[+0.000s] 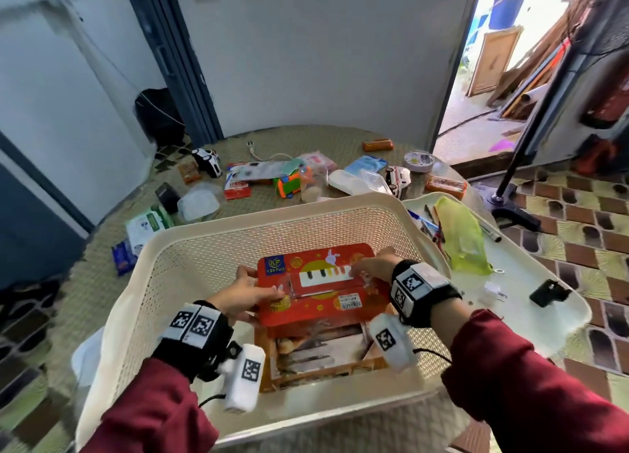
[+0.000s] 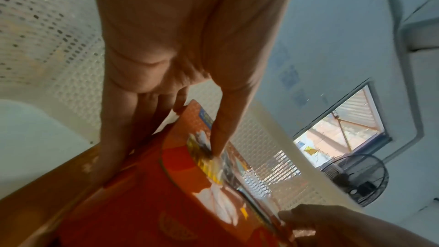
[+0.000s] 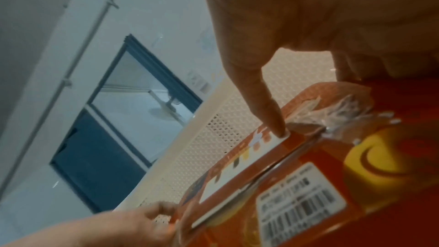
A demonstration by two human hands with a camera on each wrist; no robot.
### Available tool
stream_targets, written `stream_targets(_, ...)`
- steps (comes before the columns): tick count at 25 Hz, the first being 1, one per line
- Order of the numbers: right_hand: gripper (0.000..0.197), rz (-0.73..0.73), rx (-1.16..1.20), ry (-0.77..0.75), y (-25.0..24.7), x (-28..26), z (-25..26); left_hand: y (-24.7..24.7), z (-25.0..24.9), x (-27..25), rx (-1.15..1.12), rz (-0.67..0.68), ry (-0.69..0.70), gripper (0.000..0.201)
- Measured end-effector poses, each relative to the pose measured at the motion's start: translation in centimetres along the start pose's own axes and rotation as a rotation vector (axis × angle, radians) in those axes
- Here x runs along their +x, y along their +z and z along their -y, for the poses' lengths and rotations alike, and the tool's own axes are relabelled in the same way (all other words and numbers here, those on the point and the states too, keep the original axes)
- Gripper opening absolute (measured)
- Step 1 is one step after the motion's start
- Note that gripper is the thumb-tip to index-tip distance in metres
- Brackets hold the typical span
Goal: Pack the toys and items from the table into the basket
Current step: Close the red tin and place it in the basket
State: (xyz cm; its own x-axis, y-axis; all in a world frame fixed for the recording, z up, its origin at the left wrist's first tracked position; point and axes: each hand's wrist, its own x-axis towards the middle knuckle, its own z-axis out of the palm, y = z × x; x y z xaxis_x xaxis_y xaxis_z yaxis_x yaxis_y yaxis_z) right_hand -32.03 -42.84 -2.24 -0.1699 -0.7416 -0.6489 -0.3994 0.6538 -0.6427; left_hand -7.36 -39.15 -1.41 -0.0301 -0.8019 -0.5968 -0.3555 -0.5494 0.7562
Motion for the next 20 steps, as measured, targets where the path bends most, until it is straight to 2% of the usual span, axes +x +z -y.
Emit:
stream_targets(4,0.104,-0.069,-0.015,0.056,0.6,1.8,-1.2,1.3,0.5,1.7,-0.049,-0.015,-0.026,0.052)
stream_targets(8,0.071,-0.11,0.029,0.041,0.7,2.4,-1.9,1.0,1.7,3.7,-0.073,0.012,-0.05,0.06)
stream_targets(9,0.069,-0.109,0.05,0.025,0.8,2.5,-2.1,0.8,2.0,4.0,-0.062,0.012,-0.046,0.063)
stream_targets(13,0.083,-0.038,0.115,0.007,1.4,3.1,-2.7,0.4,2.5,4.7,0.004,0.003,0.001,0.064)
stream_targets(20,0.08,-0.015,0.152,0.045,1.2,3.0,-2.5,0.9,3.0,5.3,-0.042,0.008,0.081,0.057)
